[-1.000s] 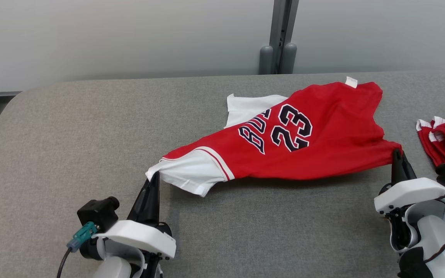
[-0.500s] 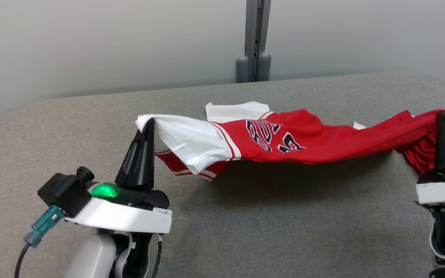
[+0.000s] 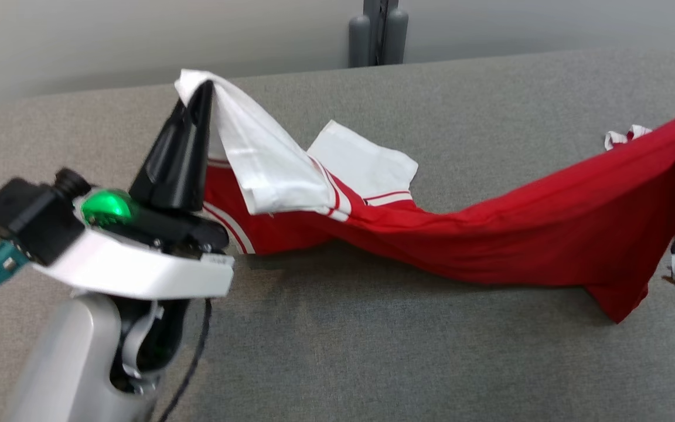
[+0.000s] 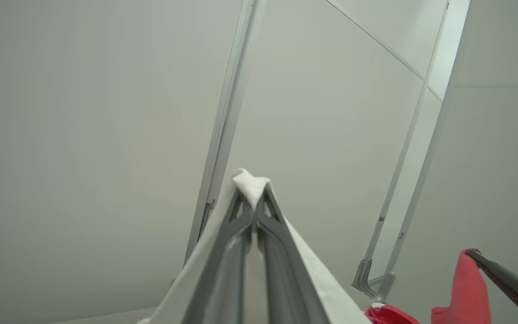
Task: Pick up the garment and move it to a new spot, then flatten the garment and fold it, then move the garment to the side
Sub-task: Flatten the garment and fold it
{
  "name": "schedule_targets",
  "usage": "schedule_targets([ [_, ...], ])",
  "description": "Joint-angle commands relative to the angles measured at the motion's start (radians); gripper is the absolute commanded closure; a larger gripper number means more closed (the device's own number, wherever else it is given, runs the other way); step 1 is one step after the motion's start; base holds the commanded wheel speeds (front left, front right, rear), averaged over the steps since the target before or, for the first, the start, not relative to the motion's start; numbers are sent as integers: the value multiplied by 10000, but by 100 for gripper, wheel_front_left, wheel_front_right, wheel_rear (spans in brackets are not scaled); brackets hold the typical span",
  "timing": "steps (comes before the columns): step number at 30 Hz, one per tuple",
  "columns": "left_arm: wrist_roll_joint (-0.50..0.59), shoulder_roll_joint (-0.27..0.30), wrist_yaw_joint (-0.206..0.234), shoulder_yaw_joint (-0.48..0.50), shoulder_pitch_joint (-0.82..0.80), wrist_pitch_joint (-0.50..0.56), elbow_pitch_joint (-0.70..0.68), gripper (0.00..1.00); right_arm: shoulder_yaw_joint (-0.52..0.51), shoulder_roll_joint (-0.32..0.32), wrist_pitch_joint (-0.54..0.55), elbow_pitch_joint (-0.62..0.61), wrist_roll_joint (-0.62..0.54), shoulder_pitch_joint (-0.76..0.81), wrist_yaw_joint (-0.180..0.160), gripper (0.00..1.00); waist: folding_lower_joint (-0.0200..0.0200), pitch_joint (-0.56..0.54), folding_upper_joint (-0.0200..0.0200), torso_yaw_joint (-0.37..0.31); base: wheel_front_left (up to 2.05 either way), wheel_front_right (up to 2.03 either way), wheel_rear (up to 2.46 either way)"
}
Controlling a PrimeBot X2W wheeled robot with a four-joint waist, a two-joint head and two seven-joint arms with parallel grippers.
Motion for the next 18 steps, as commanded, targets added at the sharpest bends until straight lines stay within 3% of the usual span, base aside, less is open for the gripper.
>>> schedule_targets([
  [1, 203, 290, -60, 83, -515, 108, 202, 100, 84, -40, 142, 121, -204, -410, 0, 100, 0, 761, 0, -48, 0, 0, 0],
  [6, 614, 811, -461, 12, -3180, 938, 1833, 100, 555, -129, 768, 1134, -922, -2919, 2, 100, 0, 2403, 0, -178, 0, 0, 0],
  [10, 1239, 1225, -614, 133, -6414, 1483, 3678, 100, 815, -257, 838, 2459, -1627, -5912, 0, 100, 0, 3625, 0, -339, 0, 0, 0],
  [14, 2017, 1589, -754, 81, -9987, 1832, 5634, 100, 963, -194, 183, 4366, -2539, -9300, 2, 100, 0, 4554, 0, -705, 0, 0, 0],
  [18, 2905, 1457, -673, -109, -12978, 906, 7269, 100, 792, -109, -1067, 6347, -3134, -12111, 0, 100, 0, 4783, 0, -1056, 0, 0, 0],
])
